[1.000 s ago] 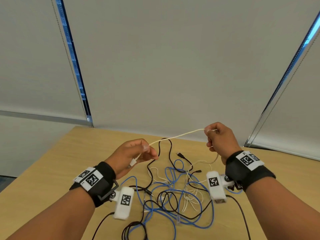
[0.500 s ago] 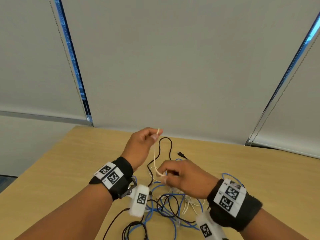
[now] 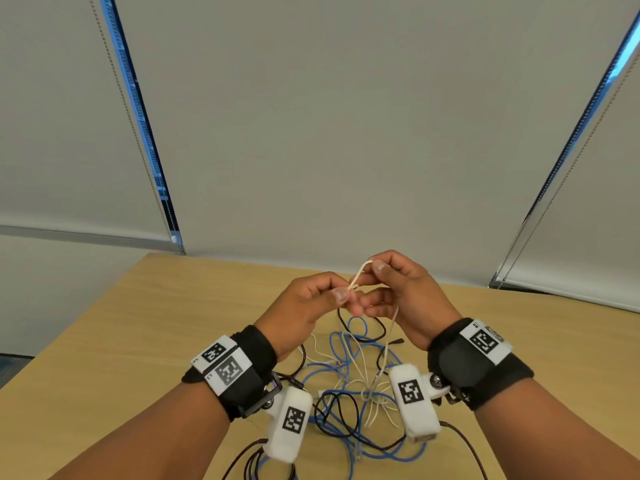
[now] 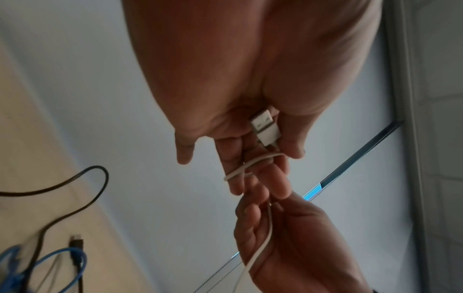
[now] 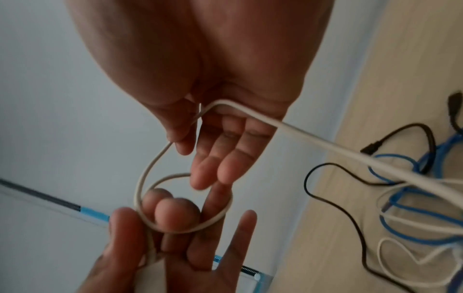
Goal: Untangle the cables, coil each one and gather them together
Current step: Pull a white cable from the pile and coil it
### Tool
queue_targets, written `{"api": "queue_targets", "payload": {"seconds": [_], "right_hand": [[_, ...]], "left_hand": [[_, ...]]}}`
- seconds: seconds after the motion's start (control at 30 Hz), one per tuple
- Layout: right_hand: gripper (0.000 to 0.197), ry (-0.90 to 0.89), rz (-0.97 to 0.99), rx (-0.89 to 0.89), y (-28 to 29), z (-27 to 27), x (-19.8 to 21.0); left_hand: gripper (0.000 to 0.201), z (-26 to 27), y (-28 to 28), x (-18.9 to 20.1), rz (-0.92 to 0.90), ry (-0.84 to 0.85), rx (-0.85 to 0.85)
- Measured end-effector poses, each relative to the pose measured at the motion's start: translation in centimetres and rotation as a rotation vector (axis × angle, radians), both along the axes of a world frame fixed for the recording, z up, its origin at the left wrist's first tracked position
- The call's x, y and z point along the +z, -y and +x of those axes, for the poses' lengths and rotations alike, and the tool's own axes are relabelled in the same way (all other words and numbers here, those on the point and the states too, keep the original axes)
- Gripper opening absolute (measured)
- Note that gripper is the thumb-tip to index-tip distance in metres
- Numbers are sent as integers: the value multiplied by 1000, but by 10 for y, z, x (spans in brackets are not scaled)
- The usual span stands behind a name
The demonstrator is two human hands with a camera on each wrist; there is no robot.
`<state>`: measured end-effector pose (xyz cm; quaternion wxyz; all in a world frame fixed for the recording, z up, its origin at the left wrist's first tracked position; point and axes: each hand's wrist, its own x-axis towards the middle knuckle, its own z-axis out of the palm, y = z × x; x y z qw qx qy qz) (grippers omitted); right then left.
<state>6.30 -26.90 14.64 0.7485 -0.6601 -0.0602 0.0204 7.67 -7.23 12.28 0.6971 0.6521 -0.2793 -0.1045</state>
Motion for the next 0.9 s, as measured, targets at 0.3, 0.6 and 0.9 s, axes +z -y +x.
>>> {"api": "queue_targets", "payload": {"seconds": [0.3, 0.6, 0.9], "right_hand": [[18, 130, -278, 13, 3, 2, 2], [15, 127, -310, -94, 8, 14, -16], [22, 48, -763, 260, -24, -15, -42]], "left_hand": [[26, -2, -7, 3, -6, -89, -96], [23, 4, -15, 8, -175, -187, -229], [19, 25, -10, 16, -297, -139, 222]]}}
